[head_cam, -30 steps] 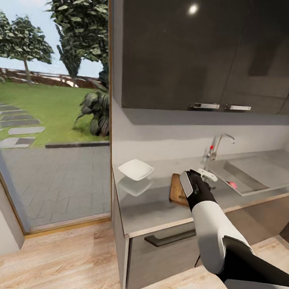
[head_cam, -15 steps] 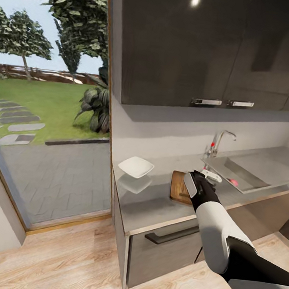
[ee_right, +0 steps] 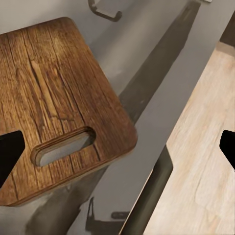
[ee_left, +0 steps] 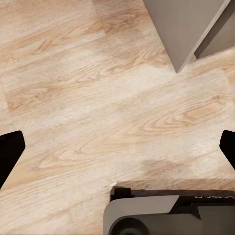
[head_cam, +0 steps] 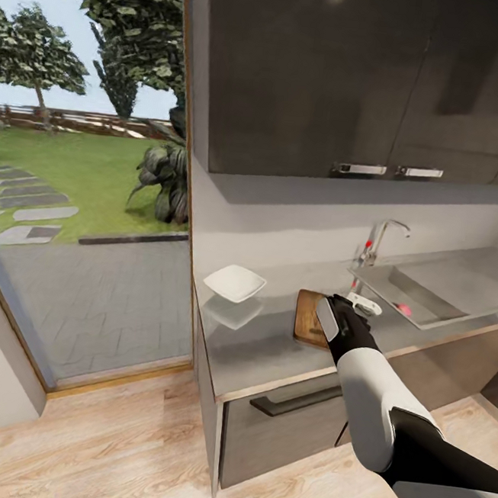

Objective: In the kitchen, take the Vidalia onion out of the sink, dice it on the chopping board with the paring knife, put the diced onion into the bowl on the countertop, then place both the paring knife and the chopping board into the sink.

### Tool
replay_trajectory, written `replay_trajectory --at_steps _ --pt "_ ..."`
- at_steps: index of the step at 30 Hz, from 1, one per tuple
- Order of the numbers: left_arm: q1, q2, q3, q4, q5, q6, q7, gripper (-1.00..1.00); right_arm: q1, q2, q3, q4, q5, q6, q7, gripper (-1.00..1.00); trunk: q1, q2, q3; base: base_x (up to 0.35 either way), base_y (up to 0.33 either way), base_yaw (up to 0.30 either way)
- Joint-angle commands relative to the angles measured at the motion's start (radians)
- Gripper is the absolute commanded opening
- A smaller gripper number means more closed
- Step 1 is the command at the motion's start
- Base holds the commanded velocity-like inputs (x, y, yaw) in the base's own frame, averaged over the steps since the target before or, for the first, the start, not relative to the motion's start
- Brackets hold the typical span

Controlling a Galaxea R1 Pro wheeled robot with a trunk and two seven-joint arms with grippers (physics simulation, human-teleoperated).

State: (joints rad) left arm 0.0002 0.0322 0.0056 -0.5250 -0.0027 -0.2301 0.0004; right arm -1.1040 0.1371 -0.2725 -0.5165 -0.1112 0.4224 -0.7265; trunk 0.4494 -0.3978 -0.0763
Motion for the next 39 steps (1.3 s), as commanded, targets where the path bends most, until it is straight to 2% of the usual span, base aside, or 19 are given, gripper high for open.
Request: replay_trajectory --at_steps 1,4,11,28,39 --pt "0.0 0.0 0.001 -0.001 0.0 -0.002 0.0 1.0 -0.001 0.0 -0.002 0.004 -0.004 0.004 -0.004 1.0 0.001 -0.002 -0.004 0.0 0.0 0.0" --pt "0.0 0.0 0.001 -0.001 0.0 -0.002 0.001 1.0 -0.001 -0.001 -0.002 0.037 -0.005 -0.004 -0.004 1.0 0.001 -0.002 -0.009 0.0 0.0 0.0" --pt "0.0 0.0 0.001 -0.001 0.0 -0.002 0.0 1.0 0.0 -0.002 -0.002 0.087 -0.005 -0.084 -0.004 1.0 0.001 -0.002 -0.02 0.06 0.0 0.0" --pt "0.0 0.0 0.0 -0.001 0.0 -0.002 0.001 1.0 0.0 -0.003 -0.002 0.09 -0.005 -0.09 -0.005 1.0 0.001 -0.002 -0.047 0.255 0.0 0.0" --pt "0.0 -0.003 -0.003 -0.001 0.0 -0.002 0.001 1.0 0.0 -0.004 -0.002 0.089 -0.006 -0.09 -0.005 1.0 0.001 -0.002 -0.065 0.02 -0.044 0.0"
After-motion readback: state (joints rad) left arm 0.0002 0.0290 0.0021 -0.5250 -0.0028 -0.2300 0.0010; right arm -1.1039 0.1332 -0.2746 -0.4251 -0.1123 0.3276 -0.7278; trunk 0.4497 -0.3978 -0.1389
